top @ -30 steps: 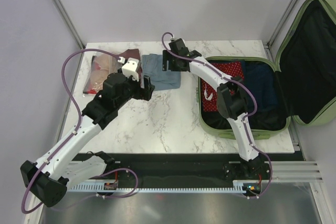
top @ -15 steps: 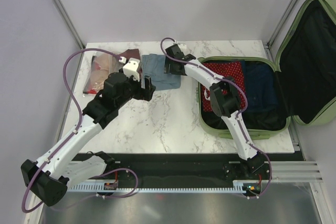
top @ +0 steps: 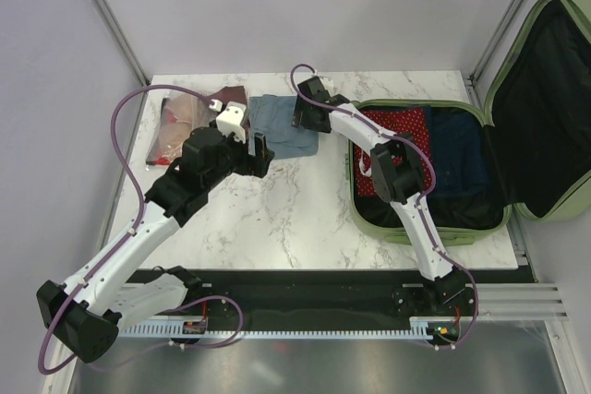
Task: Pack the luggage
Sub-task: Pick up the clothes at the center of the board.
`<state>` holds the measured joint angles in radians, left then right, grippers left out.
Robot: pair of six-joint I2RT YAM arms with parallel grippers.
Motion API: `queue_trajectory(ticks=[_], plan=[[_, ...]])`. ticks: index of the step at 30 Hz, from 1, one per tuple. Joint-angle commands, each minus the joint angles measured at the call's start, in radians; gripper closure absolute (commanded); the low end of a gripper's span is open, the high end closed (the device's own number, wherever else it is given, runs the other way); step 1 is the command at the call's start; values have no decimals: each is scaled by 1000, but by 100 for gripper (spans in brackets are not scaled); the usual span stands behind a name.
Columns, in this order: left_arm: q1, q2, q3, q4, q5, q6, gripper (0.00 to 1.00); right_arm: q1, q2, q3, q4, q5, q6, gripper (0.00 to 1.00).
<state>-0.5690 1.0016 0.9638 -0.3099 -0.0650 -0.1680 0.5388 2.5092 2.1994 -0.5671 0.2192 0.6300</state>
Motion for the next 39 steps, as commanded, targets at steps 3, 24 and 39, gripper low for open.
queue_trajectory(ticks=[3,24,39], plan=[[-2,0,36,-1,28,-28,12,-3,30,-9,41,-49,34,26],[-2,-1,35,-1,37,-31,12,9,-151,-137,52,-40,-44,100],[-2,6,35,-1,50,-33,12,33,-515,-365,-85,94,-211,100]])
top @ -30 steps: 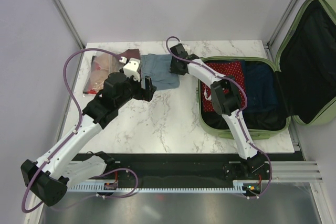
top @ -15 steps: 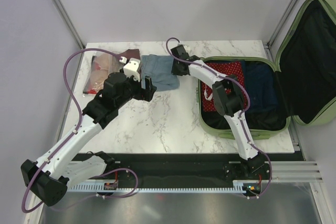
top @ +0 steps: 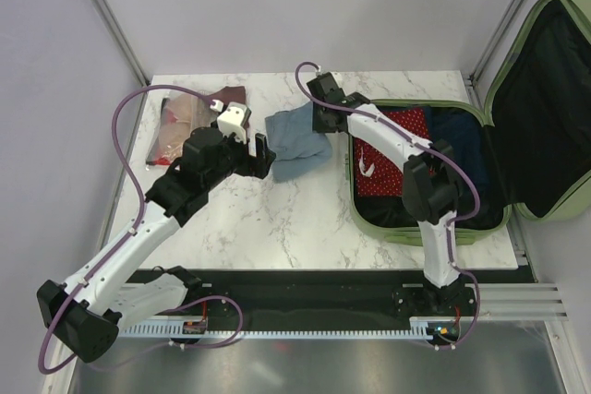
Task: Pack the luggage
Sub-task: Pick up the clothes at the center of the board, then place the clothes in the luggage.
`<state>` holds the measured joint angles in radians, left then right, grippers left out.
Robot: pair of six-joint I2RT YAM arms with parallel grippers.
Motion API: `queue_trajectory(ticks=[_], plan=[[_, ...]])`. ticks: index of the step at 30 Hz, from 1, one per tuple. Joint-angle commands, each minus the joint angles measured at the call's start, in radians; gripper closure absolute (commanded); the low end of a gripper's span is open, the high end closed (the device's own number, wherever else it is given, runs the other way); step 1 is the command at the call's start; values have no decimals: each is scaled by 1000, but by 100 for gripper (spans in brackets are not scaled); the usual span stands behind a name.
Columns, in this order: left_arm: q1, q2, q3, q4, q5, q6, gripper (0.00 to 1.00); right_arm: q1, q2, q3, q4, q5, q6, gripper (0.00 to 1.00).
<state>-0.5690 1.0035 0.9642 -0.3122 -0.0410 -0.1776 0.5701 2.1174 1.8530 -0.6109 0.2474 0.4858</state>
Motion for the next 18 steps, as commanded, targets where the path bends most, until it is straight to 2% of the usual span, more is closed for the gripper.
queue_trajectory(ticks=[1,9,18], plan=[[-2,4,33,1,26,-23,12,2,-141,-29,-52,70,-76,100],[-2,29,30,1,20,-14,12,2,-324,-130,-116,164,-154,100],[-2,55,28,1,6,-7,12,-3,-442,-190,-193,337,-200,100]])
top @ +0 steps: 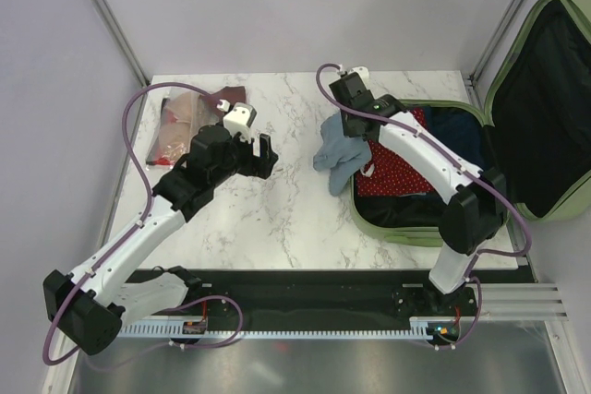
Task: Pack the luggage
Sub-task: Place the clothes in the luggage.
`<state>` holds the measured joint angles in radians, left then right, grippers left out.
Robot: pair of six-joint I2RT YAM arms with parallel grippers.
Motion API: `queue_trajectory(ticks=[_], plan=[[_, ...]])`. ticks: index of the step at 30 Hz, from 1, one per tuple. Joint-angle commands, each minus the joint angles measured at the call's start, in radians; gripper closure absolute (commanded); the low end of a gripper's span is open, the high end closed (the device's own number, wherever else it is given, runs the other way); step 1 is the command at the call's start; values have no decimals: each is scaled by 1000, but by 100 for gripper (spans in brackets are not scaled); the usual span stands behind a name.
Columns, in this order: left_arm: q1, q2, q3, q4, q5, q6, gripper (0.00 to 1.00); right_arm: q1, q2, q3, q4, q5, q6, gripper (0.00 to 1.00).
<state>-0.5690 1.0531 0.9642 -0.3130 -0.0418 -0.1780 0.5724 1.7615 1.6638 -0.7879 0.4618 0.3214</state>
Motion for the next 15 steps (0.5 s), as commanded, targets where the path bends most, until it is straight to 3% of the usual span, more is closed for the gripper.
queue_trajectory(ticks=[1,5,15], plan=[[-2,5,27,0,3,-5,12,-5,-95,-2,-28,138,-39,100],[-2,13,27,0,2,-3,12,-35,-160,-21,-39,198,-56,100],[-2,16,27,-1,10,-3,12,-137,-234,-30,-42,184,-87,100]])
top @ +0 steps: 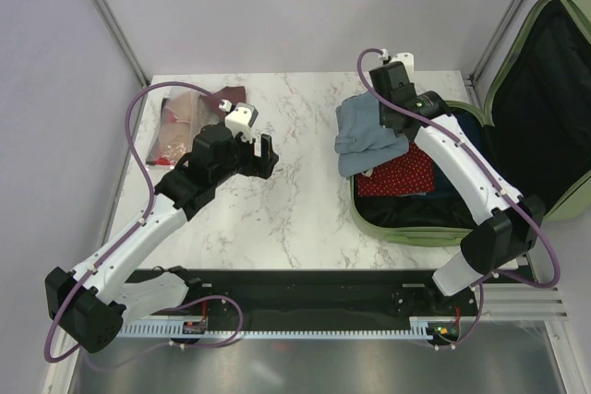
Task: Pack the luggage
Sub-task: Place the clothes in the luggage.
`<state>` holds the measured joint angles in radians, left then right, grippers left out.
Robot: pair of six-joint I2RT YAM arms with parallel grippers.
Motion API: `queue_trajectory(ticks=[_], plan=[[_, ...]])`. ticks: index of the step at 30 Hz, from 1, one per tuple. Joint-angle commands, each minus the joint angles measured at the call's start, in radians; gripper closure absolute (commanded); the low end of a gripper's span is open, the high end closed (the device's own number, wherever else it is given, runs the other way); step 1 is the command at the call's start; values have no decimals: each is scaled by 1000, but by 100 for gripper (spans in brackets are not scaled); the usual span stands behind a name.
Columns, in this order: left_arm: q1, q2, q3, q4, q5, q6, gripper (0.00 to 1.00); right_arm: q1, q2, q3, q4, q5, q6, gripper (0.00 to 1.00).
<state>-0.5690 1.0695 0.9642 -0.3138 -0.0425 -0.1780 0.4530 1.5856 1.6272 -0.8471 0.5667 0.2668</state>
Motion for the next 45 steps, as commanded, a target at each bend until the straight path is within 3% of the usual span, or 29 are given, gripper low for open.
queue_trajectory(ticks=[1,18,31,45], plan=[[-2,0,27,-1,13,-3,12,-22,-59,5,20,79,-34,100],[-2,3,27,-1,21,0,12,-108,-113,-43,65,32,-41,100],[-2,3,28,-1,27,0,12,-108,-154,74,54,-71,-43,100],[-2,3,28,-2,29,0,12,-108,-147,201,23,-77,-55,100]])
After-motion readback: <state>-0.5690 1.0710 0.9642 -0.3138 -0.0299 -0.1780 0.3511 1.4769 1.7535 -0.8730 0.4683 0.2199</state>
